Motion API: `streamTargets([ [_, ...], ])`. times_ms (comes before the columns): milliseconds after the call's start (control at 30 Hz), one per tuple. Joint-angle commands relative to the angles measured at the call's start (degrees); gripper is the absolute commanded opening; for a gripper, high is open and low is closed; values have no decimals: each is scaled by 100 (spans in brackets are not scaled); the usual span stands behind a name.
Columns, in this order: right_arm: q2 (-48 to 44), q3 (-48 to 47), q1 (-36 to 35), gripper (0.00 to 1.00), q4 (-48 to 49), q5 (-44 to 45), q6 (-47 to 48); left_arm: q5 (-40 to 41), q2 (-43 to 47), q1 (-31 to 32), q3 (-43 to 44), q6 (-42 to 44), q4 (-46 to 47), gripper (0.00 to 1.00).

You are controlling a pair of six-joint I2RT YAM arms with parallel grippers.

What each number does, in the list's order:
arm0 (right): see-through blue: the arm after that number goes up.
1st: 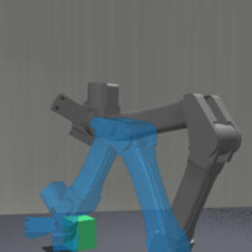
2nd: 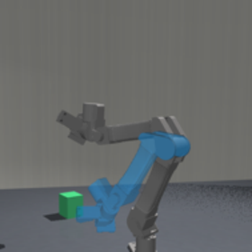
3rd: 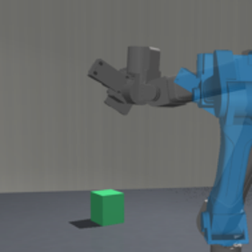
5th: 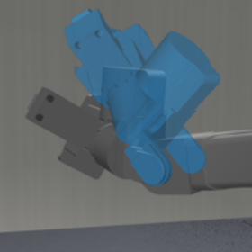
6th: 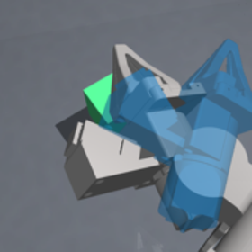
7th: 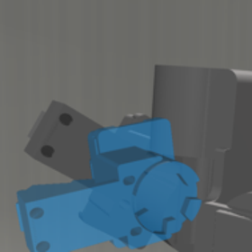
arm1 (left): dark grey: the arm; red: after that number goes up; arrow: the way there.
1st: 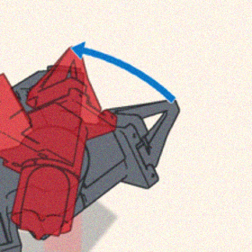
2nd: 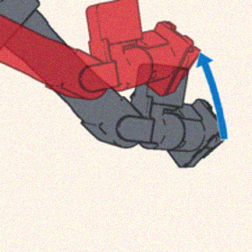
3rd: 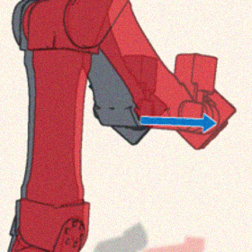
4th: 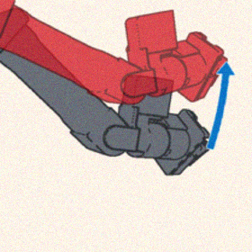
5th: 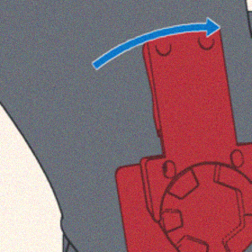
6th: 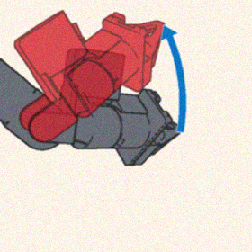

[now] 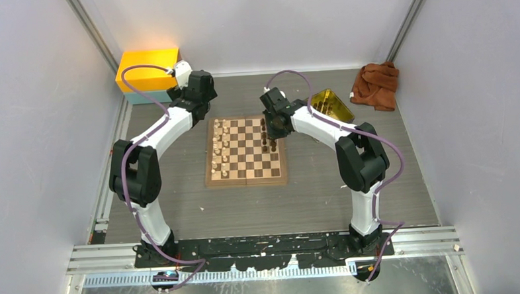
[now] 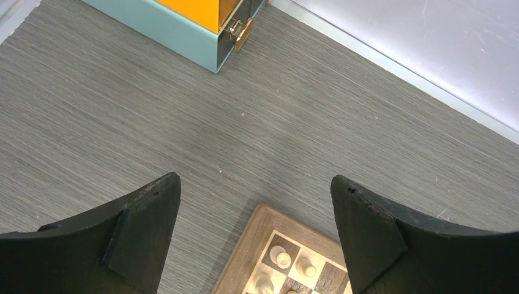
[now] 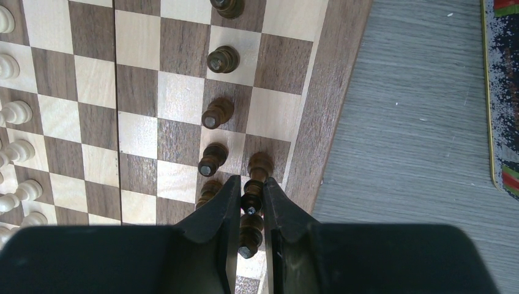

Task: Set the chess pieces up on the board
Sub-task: Place the chess piece on the chessboard.

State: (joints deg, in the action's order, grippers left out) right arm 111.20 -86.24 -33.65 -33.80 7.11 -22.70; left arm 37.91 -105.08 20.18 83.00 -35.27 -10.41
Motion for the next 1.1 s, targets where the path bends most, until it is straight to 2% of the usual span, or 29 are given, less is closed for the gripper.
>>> streamTargets([
  [0, -222, 122, -22, 1, -15, 194, 15, 137, 248, 21, 5, 100, 264, 92],
  [833, -216, 156, 26, 1, 82, 236, 58, 107, 233, 29, -37, 178, 312, 93],
  [900, -209, 176, 29, 5, 93, 198, 65, 108, 225, 29, -47, 178, 312, 93],
  [1067, -210, 186, 29, 22, 85, 150, 67, 120, 216, 46, -54, 180, 303, 93],
])
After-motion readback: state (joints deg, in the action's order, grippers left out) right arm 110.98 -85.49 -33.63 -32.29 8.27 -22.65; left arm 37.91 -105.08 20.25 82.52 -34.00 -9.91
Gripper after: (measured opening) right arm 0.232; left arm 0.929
